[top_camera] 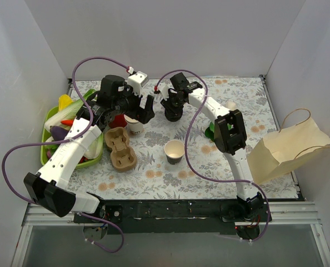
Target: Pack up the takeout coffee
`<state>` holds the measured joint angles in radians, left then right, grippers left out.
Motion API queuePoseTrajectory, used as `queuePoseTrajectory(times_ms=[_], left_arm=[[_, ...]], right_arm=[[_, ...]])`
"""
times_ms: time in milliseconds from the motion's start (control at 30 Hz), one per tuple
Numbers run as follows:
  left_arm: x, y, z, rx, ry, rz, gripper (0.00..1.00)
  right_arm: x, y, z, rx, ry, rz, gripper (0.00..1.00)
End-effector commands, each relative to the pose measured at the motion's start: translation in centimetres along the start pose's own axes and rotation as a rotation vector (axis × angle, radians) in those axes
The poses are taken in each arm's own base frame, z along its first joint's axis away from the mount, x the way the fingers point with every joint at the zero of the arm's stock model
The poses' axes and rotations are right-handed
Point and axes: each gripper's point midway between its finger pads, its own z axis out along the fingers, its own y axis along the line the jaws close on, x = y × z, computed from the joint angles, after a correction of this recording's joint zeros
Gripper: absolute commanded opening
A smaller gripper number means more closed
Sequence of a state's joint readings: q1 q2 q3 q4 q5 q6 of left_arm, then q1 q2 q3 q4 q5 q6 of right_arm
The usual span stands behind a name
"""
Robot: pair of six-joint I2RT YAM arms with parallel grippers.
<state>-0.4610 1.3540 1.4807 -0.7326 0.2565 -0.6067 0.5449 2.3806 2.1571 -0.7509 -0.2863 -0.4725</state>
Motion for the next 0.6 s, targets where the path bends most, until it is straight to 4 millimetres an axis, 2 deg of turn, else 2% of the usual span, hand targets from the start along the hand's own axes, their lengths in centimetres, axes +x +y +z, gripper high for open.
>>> queuePoseTrajectory(times_ms=[0, 333, 567], left_arm=[[-0.36, -0.23, -0.22, 0.014, -0.016, 0.005, 0.89], [-0.19, -0.22, -0.04, 0.017, -0.011, 0.002, 0.89], [-0.02, -0.22, 0.07, 0.019, -0.009, 0.001, 0.89]], right_arm=[[-2.5, -0.62, -2.46, 0.042, -0.068, -0.011, 0.33], [-3.11, -0.49, -3.21, 0.042, -0.088, -0.004, 0.33], [-2.79, -0.65, -3.02, 0.047, -0.08, 0.004, 0.35]])
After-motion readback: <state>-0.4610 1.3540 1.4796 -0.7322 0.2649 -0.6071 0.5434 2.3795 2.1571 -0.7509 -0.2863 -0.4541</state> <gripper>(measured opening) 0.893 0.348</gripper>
